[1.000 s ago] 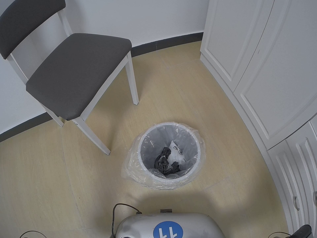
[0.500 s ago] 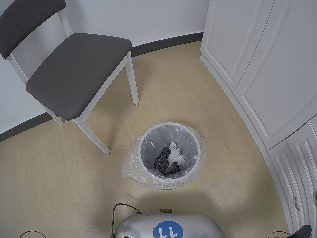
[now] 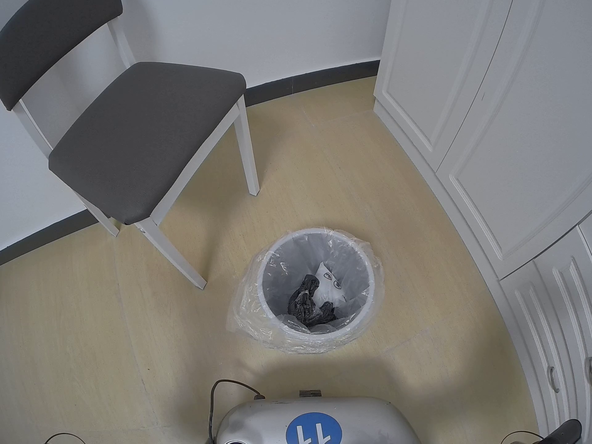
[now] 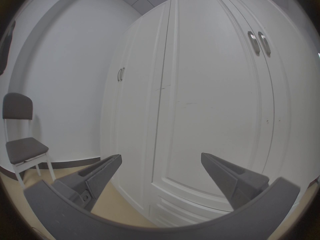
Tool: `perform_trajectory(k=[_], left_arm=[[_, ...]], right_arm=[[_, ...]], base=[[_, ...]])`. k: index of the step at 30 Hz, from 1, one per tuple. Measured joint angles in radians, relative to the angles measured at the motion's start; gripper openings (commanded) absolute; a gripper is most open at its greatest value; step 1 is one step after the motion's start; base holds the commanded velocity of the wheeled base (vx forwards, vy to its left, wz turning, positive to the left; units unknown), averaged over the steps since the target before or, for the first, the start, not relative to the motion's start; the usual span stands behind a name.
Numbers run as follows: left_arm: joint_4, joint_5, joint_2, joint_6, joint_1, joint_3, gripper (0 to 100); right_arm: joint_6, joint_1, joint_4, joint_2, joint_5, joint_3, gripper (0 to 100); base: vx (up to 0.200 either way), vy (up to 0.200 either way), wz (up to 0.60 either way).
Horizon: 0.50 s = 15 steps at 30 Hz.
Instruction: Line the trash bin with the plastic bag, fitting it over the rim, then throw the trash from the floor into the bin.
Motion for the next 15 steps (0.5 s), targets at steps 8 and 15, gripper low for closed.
perform_trajectory(k=[8,15], left_arm=[[0.011,-0.16,-0.024,-0.068,0.017,0.104,100],[0.075,-0.338,-0.029,-0.212,0.019,0.188,100]], right_arm=[[0.08,-0.001,-0.003,0.0,0.117,0.016,100],[0.172,-0.001,-0.005,0.0,0.226,0.031,100]], base=[[0.0,0.0,0.0],[0.0,0.0,0.0]])
